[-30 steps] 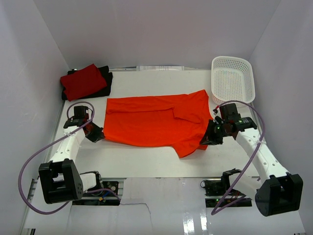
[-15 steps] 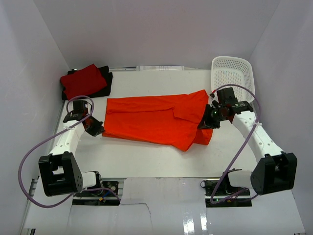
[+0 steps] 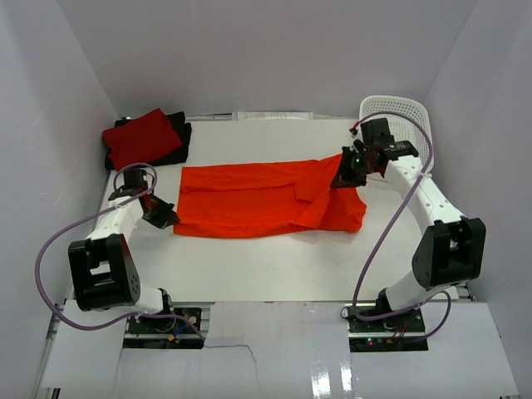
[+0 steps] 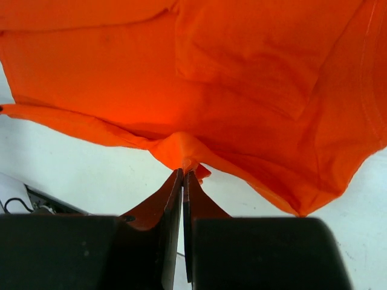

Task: Fold and stack the t-shirts
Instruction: Fold the other side of the tshirt into a rectangle

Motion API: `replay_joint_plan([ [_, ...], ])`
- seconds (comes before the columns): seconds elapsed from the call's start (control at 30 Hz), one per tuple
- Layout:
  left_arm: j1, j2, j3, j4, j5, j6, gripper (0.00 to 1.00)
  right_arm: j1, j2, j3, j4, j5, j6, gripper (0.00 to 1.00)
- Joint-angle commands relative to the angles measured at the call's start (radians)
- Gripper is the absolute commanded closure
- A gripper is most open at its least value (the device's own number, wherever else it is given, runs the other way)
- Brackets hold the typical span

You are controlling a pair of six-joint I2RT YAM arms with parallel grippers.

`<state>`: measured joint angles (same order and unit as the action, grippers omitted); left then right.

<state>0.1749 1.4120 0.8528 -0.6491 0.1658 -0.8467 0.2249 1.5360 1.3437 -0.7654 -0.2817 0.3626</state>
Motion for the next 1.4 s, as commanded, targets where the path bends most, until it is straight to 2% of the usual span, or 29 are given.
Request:
replay_joint_plan([
  [0.0,0.005,0.022,0.057,0.034,0.014,-0.008,1.0,0.004,0.039,0.098,0.028,0.019,-0.024,0.92],
  [0.27,0.005,0.044,0.123,0.028,0.006,-0.012,1.0,0.004,0.128,0.219,0.017,0.022,-0.028,0.92],
  [0.73,0.041,0.007,0.181,-0.012,-0.04,0.0,1.0,0.002,0.179,0.311,-0.012,0.032,-0.042,0.92],
  [1.07,0.044,0.087,0.229,0.016,-0.015,0.023,1.0,0.002,0.277,0.437,-0.051,0.032,-0.053,0.92],
  [1.37,0.044,0.163,0.281,0.035,-0.028,0.061,1.0,0.002,0.337,0.483,-0.054,0.024,-0.054,0.92],
])
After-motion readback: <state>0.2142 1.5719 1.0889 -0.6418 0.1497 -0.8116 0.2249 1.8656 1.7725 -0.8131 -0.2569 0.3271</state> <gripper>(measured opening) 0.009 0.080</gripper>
